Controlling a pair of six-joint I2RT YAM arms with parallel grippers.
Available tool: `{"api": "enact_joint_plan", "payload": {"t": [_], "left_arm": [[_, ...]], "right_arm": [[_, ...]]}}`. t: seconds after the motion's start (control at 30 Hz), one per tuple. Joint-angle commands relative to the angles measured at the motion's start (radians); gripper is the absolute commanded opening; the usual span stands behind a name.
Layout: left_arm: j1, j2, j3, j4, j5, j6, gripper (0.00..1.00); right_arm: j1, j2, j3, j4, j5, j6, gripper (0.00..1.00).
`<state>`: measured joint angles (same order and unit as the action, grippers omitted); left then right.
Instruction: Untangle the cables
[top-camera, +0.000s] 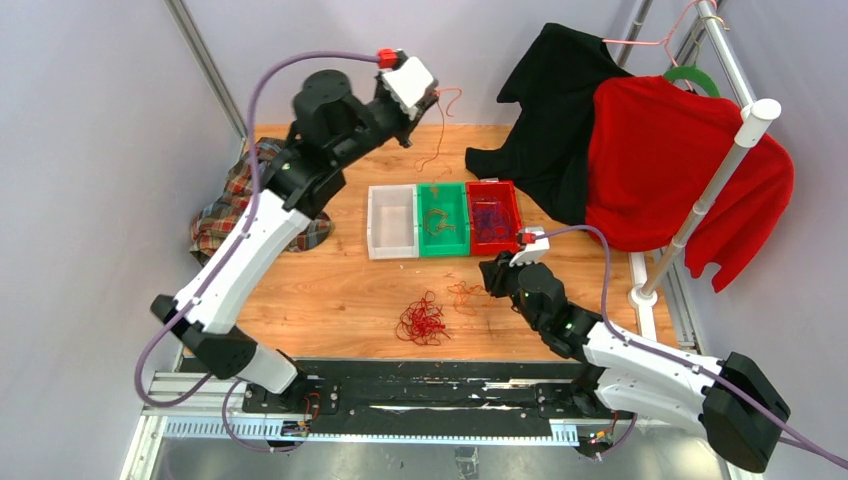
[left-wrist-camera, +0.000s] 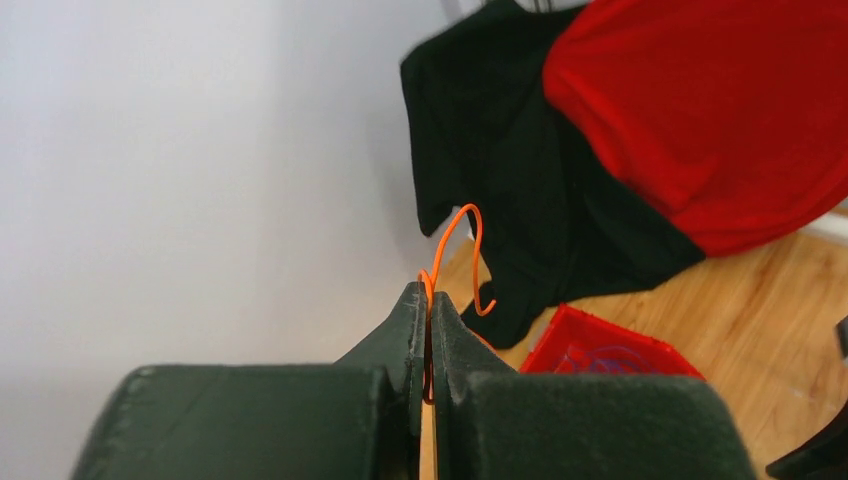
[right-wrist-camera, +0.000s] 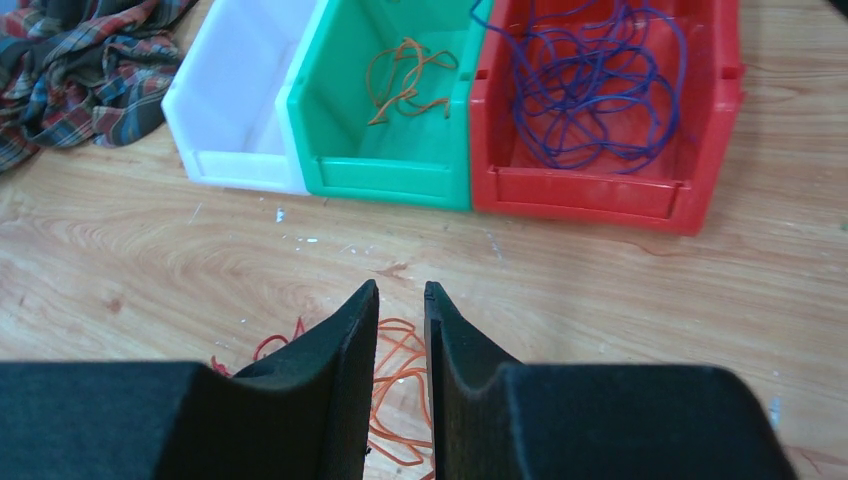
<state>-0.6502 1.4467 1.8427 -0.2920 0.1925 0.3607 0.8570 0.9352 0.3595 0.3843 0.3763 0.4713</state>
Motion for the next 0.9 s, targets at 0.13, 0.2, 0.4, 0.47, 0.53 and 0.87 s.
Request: {"api": "enact_joint_plan", "payload": {"t": [0.13,0.2,0.4,0.47,0.53,0.87], "left_arm": [[-0.003,0.129,0.02,0.059,-0.023,0.04,0.0],[0.001,0.152,0.018,0.056,-0.023,0.039,0.0],[0.014,0.194,-0.046,0.034,-0.034,0.036,0.0],[0.015,0.209,-0.07,-0.003,-0.03,0.029,0.0],[0.015,0.229,-0.093,-0.034,-0.031,0.012,0.0],[0.014,0.408,-0.1,-0.183,-0.084,-0.011,0.0]], "right_arm": [[-0.058,-0.053,-0.052,-0.035,0.062,0.021,0.24],[-0.063,-0.055,-0.054,-0.035,0.06,0.02,0.24],[-0.069,-0.057,-0.048,-0.052,0.045,0.026,0.23],[-0.069,-0.07,-0.047,-0.059,0.042,0.03,0.22],[-0.071,-0.089,-0.049,-0.073,0.046,0.031,0.22],[-0.087,-0.128,-0.035,-0.121,0.049,0.029,0.21]]}}
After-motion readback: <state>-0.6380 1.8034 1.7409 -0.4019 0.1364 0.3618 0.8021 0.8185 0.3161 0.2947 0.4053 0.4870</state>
